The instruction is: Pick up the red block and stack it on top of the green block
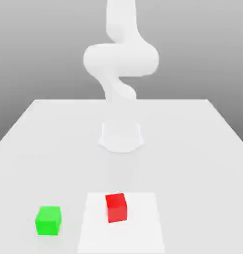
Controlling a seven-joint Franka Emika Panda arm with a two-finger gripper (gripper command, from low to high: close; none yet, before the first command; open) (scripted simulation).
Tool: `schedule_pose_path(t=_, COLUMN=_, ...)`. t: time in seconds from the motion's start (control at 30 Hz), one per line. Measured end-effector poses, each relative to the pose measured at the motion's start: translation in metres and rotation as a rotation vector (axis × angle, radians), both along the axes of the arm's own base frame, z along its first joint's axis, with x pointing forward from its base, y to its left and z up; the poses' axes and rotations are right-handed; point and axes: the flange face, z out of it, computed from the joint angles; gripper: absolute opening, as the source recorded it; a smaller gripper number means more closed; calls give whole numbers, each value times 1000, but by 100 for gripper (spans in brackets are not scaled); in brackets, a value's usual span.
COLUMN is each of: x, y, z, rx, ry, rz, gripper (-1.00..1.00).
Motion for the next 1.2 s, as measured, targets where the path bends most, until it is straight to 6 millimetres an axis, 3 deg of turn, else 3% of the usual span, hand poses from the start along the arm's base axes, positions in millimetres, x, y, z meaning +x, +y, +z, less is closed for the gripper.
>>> schedule_pose_path(t=0.17, x=45, y=2, z=-89, rx=70, ry=124, rz=-210, gripper=0)
schedule_pose_path(t=0.37, x=73, y=-9, z=-198, rx=162, ry=258, rz=-459, gripper=0)
schedule_pose_path(t=0.57, x=72, y=-22, z=-304, rx=267, ry=382, rz=-711, gripper=0)
schedule_pose_path(t=0.77, x=47, y=-27, z=-396, rx=385, ry=499, rz=-962, gripper=0)
schedule_pose_path(t=0.93, x=18, y=-21, z=-455, rx=488, ry=587, rz=-1158, gripper=0)
schedule_pose_path(t=1.2, x=18, y=-20, z=-498, rx=512, ry=593, rz=-1191, gripper=0)
